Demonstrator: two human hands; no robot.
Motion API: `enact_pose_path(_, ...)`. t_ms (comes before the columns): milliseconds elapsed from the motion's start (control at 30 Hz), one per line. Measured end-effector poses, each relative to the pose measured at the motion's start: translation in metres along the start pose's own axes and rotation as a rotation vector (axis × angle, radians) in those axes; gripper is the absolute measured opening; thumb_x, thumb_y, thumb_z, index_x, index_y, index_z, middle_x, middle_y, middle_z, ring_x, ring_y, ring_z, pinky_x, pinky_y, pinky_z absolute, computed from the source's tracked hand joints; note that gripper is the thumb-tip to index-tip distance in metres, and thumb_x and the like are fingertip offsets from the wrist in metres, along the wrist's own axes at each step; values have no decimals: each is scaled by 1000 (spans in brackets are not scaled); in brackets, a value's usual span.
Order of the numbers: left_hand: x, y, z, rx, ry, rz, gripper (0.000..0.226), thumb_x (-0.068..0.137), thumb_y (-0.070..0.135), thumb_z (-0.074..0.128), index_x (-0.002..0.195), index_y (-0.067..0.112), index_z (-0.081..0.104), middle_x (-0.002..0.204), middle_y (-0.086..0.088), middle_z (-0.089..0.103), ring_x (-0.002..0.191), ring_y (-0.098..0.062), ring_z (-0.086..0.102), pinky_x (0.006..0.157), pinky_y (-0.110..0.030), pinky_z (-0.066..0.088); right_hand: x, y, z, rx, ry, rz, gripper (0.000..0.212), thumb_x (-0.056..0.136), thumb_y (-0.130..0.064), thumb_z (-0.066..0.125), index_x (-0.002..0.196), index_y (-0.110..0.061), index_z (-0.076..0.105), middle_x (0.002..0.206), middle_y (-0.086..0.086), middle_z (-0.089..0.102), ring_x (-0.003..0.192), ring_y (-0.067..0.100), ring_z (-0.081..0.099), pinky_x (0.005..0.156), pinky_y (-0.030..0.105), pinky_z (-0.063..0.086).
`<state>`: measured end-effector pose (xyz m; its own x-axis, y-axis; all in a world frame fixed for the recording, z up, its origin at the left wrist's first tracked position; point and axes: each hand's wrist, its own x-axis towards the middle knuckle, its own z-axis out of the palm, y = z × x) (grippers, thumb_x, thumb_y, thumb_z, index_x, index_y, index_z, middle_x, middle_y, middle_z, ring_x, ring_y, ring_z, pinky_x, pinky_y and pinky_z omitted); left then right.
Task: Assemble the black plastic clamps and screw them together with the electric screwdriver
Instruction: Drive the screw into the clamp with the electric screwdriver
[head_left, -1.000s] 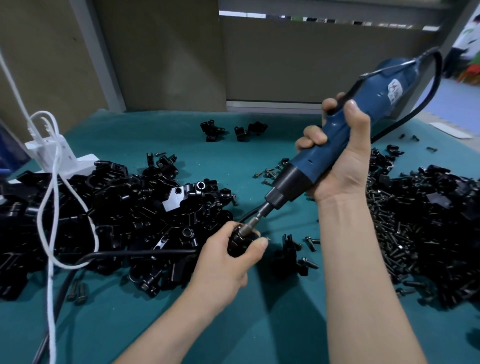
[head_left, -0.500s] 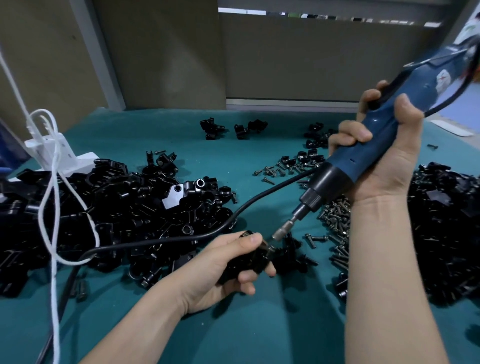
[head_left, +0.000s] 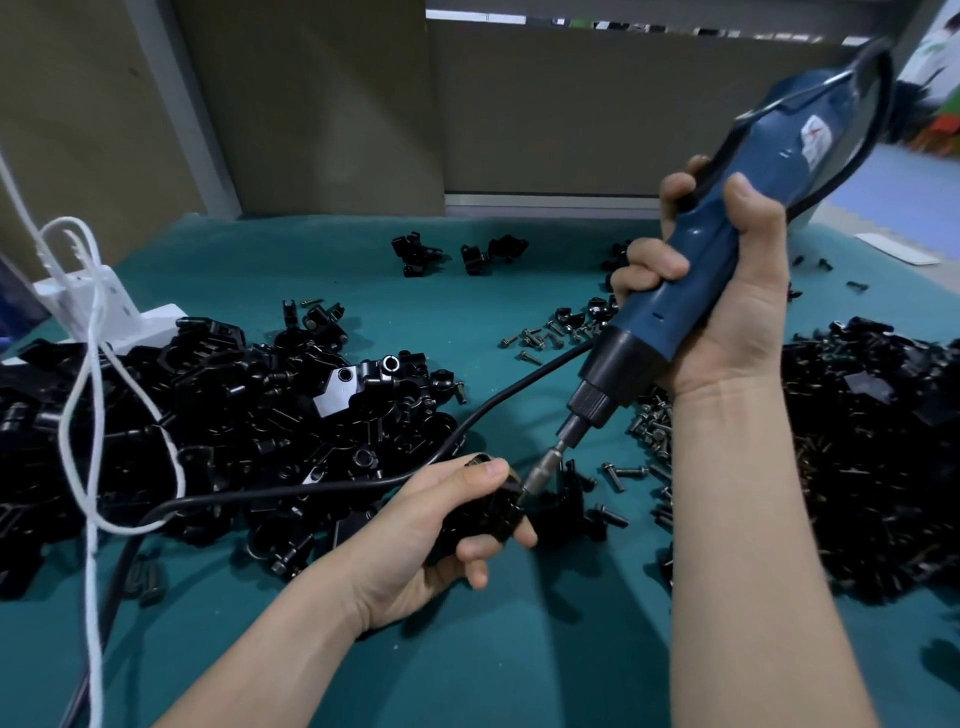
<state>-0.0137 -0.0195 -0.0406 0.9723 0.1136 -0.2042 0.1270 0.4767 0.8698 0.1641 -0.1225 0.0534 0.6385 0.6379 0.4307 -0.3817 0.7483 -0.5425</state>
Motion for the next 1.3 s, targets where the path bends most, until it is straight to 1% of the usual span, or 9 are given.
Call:
enact_pose_path(67, 0, 0, 0, 1, 7, 4, 25, 79, 32, 60, 87, 9, 53, 69, -16, 66, 37, -4, 37, 34, -15, 39, 0, 0, 0, 16, -21, 7, 38, 67, -22, 75, 98, -15, 53, 86, -4, 59, 45, 7, 48, 47, 21, 44)
enact_pose_path(133, 0, 0, 1, 7, 3, 1, 24, 79, 32, 60, 85, 10, 53, 69, -16, 66, 37, -4, 36, 34, -15, 38, 0, 0, -1, 6, -41, 8, 43, 64, -22, 78, 97, -15, 53, 86, -3, 59, 45, 7, 47, 47, 21, 44)
enact_pose_path(400, 0, 0, 2, 12, -2, -3, 25, 79, 31, 60, 85, 9, 51, 69, -18, 65, 37, -4, 35, 33, -15, 38, 1, 2, 3, 1, -91, 13, 44, 64, -23, 79, 96, -14, 51, 83, -3, 59, 44, 7, 47, 46, 21, 43)
enact_pose_path(667, 0, 1, 3, 9, -12, -6, 23, 80, 29, 59, 84, 9, 50, 70, -19, 65, 37, -4, 36, 33, -15, 38, 1, 4, 5, -1, -80, 31, 41, 65, -23, 77, 96, -14, 52, 83, -3, 58, 43, 7, 46, 45, 21, 43)
enact_pose_path(1033, -1, 1, 1, 10, -28, -1, 23, 81, 29, 60, 84, 8, 54, 72, -20, 66, 38, -4, 37, 34, -15, 40, 1, 6, 9, -19, -89, 50, 44, 64, -23, 77, 98, -13, 52, 83, -3, 57, 43, 8, 46, 45, 21, 43)
enact_pose_path(1133, 0, 0, 0, 3, -35, 4, 21, 82, 29, 60, 83, 9, 55, 72, -20, 66, 38, -4, 37, 35, -16, 41, 0, 6, 10, -21, -71, 47, 36, 70, -23, 72, 97, -13, 50, 83, -3, 57, 43, 7, 46, 45, 21, 43)
enact_pose_path(1233, 0, 0, 0, -5, -35, 3, 20, 82, 30, 60, 82, 10, 58, 73, -20, 66, 38, -4, 37, 35, -17, 42, 0, 6, 12, -76, -47, 37, 15, 87, -20, 57, 98, -15, 48, 82, -5, 56, 43, 6, 45, 45, 19, 41)
enact_pose_path(1300, 0, 0, 0, -7, -39, -2, 18, 82, 30, 61, 79, 13, 62, 74, -20, 66, 38, -4, 37, 35, -17, 42, 0, 6, 14, -103, -40, 40, 8, 91, -19, 49, 98, -15, 48, 82, -6, 56, 43, 6, 44, 45, 19, 41)
